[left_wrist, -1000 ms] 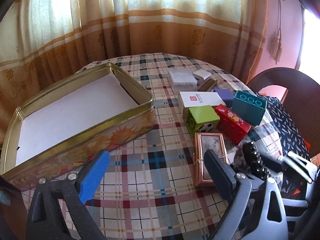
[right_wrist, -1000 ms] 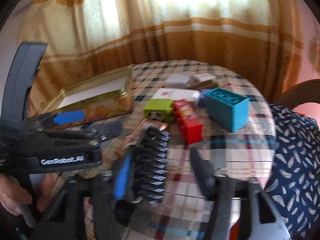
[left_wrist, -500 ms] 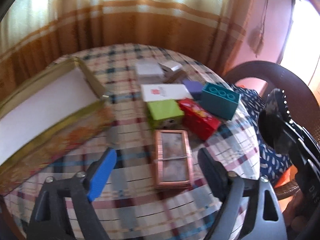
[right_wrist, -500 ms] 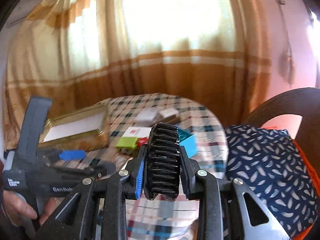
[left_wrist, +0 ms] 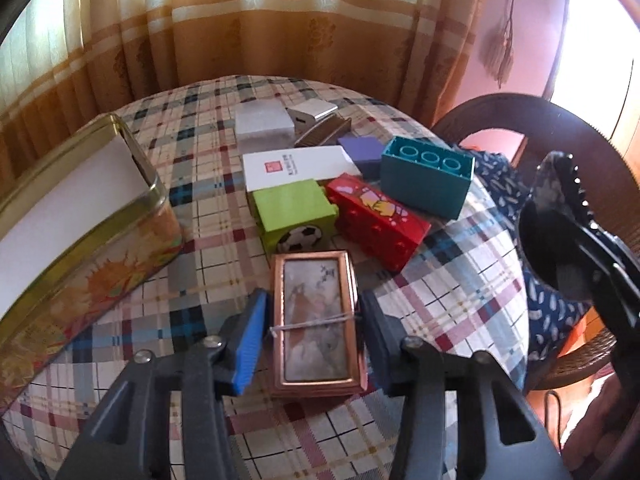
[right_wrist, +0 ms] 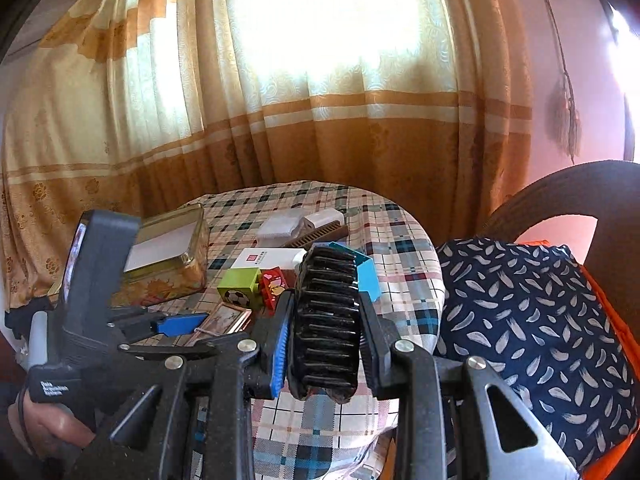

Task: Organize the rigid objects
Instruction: 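Carry the copper frame into the tray with the left tool while the right tool carries the comb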

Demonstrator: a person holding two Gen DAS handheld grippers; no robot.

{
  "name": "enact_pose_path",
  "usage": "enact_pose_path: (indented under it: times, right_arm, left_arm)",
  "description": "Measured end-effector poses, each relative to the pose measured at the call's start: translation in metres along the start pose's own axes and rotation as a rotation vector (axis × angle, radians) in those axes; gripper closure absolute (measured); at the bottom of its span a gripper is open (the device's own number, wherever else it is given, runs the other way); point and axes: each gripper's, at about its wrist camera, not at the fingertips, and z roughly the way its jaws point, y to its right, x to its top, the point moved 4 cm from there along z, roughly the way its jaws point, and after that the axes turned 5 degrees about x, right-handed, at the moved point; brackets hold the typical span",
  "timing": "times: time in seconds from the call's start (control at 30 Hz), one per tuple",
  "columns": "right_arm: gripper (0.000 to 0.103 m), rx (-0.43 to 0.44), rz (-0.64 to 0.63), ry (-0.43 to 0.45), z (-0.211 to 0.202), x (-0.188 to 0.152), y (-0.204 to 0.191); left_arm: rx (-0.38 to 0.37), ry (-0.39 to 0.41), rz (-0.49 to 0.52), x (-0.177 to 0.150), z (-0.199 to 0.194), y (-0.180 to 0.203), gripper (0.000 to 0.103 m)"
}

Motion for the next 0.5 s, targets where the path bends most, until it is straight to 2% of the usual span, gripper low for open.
enact_pose_path:
  times: [0.1,0.2,0.37,0.5]
  right_arm:
    - [0.071,-0.005,0.001,0.000,0.000,0.001,0.000]
    - [0.071,-0.006,-0.002,0.009,-0.003,0.006,-0.003]
    - [0.071,0.016,-0.042,0.037,-0.005,0.020,-0.019]
    - [0.071,0.066,-0.079,0.060,0.002,0.037,-0.045]
  left_arm:
    - [-0.023,0.015,-0.020,0.000,-0.006,-0.006,0.057]
    - [-0.042,0.064,-0.035,0.004,-0.021,-0.011,0.057]
    - [-0.001,0.182,-0.069,0.018,-0.057,-0.033,0.057]
    - [0.077,0.238,-0.107,0.026,-0.074,-0.061,0.057]
